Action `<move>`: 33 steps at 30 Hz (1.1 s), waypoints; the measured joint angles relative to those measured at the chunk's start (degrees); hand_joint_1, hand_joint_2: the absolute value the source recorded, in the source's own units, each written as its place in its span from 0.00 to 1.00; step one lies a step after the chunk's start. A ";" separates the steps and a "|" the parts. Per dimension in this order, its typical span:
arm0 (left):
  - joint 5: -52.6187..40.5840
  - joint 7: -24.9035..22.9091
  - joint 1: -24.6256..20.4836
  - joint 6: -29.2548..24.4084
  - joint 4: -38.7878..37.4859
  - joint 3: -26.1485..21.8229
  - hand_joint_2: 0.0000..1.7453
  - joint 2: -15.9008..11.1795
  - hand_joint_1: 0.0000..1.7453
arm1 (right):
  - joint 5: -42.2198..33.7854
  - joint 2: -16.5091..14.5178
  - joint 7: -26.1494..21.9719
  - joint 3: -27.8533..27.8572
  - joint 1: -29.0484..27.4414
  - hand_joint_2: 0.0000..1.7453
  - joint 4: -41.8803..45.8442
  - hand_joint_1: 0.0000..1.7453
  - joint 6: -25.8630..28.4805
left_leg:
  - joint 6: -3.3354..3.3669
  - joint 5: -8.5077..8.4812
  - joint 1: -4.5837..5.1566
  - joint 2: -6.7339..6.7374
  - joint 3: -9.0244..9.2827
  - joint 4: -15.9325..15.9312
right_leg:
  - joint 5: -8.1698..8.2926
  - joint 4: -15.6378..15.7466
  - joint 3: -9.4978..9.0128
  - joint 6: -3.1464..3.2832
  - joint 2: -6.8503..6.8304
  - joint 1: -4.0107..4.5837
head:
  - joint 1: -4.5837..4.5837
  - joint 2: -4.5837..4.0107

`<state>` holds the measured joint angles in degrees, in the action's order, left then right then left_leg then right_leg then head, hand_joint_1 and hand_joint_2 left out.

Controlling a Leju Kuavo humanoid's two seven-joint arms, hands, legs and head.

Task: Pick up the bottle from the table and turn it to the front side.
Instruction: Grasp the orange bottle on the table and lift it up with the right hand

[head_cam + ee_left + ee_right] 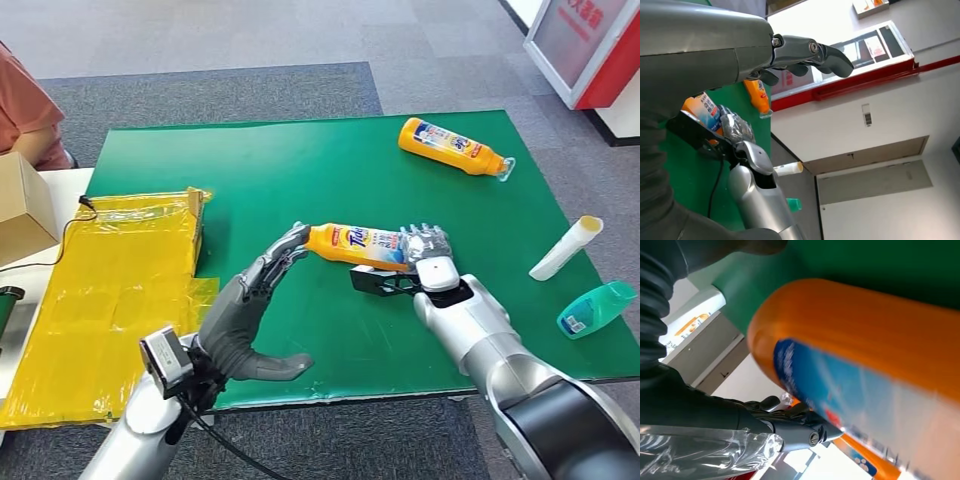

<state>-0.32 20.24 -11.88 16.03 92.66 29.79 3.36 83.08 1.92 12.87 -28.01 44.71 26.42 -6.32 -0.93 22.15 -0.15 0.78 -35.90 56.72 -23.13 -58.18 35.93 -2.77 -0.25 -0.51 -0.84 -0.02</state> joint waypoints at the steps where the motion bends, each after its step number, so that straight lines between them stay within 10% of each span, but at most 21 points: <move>1: 0.00 0.08 -0.17 0.25 -0.15 0.06 1.00 0.07 0.00 | 0.27 -0.01 0.02 -0.26 0.19 1.00 -0.55 0.00 -0.07 | 0.00 0.00 0.00 0.00 0.00 0.00 | 0.00 0.00 0.00 0.00 0.00 0.00 | 0.00 0.00; 33: 3.91 0.79 -0.55 3.94 -4.38 5.46 1.00 1.58 0.00 | -8.82 -3.37 2.10 5.62 5.35 1.00 -5.68 0.00 -4.37 | 0.00 -0.01 0.00 0.00 -0.01 0.00 | 0.01 0.00 0.01 -0.01 0.00 0.00 | 0.00 0.00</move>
<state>3.59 21.03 -12.43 19.98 88.28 35.25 4.94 74.26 -1.44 14.97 -22.38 50.07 20.74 -10.69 -0.93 22.14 -0.14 0.78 -35.90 56.73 -23.12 -58.18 35.94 -2.78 -0.24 -0.51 -0.84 -0.02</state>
